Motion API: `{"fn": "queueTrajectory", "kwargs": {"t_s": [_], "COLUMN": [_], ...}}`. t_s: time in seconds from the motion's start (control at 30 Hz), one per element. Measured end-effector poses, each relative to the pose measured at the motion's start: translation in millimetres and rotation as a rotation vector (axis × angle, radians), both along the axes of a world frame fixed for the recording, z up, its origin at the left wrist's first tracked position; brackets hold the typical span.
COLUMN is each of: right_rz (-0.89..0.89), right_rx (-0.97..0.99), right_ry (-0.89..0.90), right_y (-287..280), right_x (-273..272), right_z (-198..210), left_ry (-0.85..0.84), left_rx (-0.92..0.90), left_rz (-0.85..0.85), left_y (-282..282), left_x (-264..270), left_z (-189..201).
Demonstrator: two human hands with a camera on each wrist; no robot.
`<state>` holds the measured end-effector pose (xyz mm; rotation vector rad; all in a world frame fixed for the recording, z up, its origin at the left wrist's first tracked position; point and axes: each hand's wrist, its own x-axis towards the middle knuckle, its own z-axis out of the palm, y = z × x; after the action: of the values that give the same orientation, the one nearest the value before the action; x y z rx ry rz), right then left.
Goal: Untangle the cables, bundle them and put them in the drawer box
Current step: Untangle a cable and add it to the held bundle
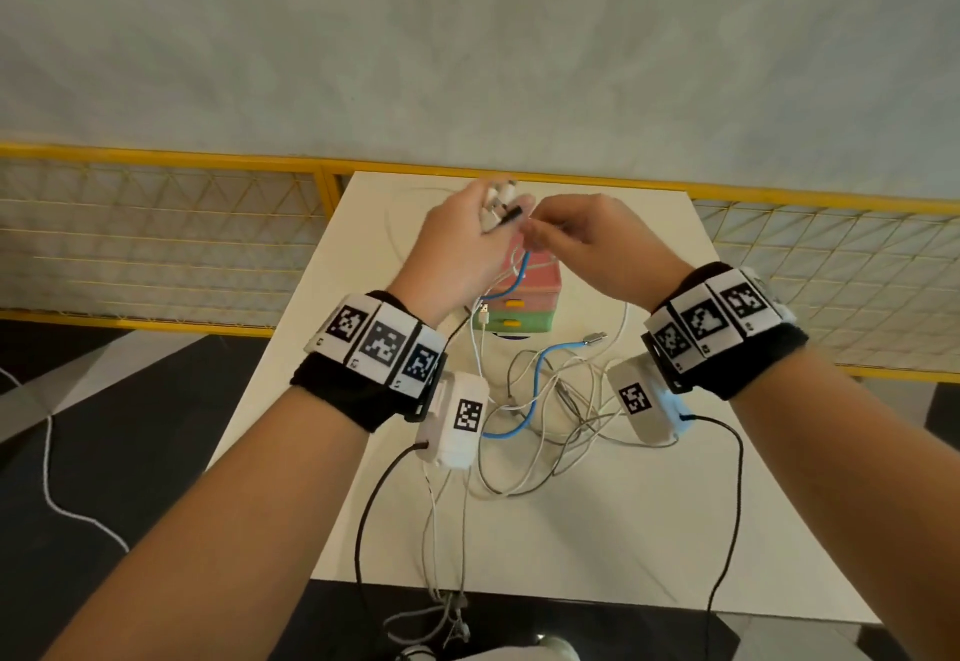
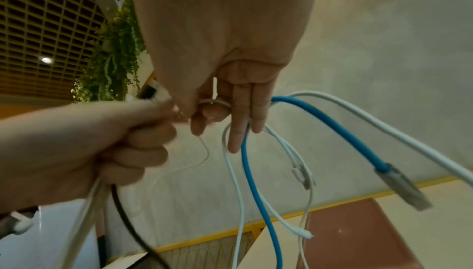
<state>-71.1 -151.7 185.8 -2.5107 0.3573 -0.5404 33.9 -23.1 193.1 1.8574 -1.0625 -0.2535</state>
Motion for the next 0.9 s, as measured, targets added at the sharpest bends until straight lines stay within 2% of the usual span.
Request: {"fn": "queueTrajectory", "kwargs": {"t_s": [0.07, 0.13, 0.23, 0.33, 0.4, 0.5, 0.57, 0.67, 0.77, 0.83, 0.9], "right_rz": [0.022, 0.026, 0.035, -0.058, -0.077, -0.109, -0.122, -0.146, -0.17, -0.165, -0.131], "right_rx": [0.081, 0.195, 0.284, 0.241, 0.28, 0.401, 0.437, 0.338, 0.117, -0.106, -0.251], "right_ry": [-0.082, -0.087, 0.026, 0.21, 0.241, 0.172, 0.047, -0.144, -0.19, -0.162, -0.168], "right_y": [-1.6, -8.9, -18.4, -32.5, -39.4, -40.5, -38.4, -35.5, -28.3, -20.1, -10.4], "right_x": [-1.1, -4.8, -5.6, -9.2, -15.1, -19.5, -17.7, -14.2, -11.3, -10.0, -9.0], "right_z": [-2.6, -10.1, -33.1, -60.6, -75.4, -75.6, -64.3, -36.8, -7.6, 8.2, 19.4], "left_ry": [-0.012, -0.017, 0.014, 0.108, 0.16, 0.163, 0.14, 0.183, 0.136, 0.075, 0.017], "left_rx": [0.128, 0.086, -0.127, -0.399, -0.477, -0.436, -0.394, -0.501, -0.612, -0.555, -0.348], "left_rz": [-0.053, -0.045, 0.032, 0.158, 0.22, 0.248, 0.274, 0.277, 0.215, 0.102, 0.014], "left_y": [-1.0, -0.6, 0.1, 0.4, 4.1, 9.7, 11.4, 13.7, 15.6, 14.9, 11.8], "left_x": [1.4, 3.1, 3.3, 11.1, 22.2, 31.5, 34.5, 34.1, 17.0, 2.7, -2.8], "left_z": [-3.3, -4.6, 0.7, 16.6, 26.7, 27.3, 21.2, 14.4, 17.6, 21.3, 21.5]}}
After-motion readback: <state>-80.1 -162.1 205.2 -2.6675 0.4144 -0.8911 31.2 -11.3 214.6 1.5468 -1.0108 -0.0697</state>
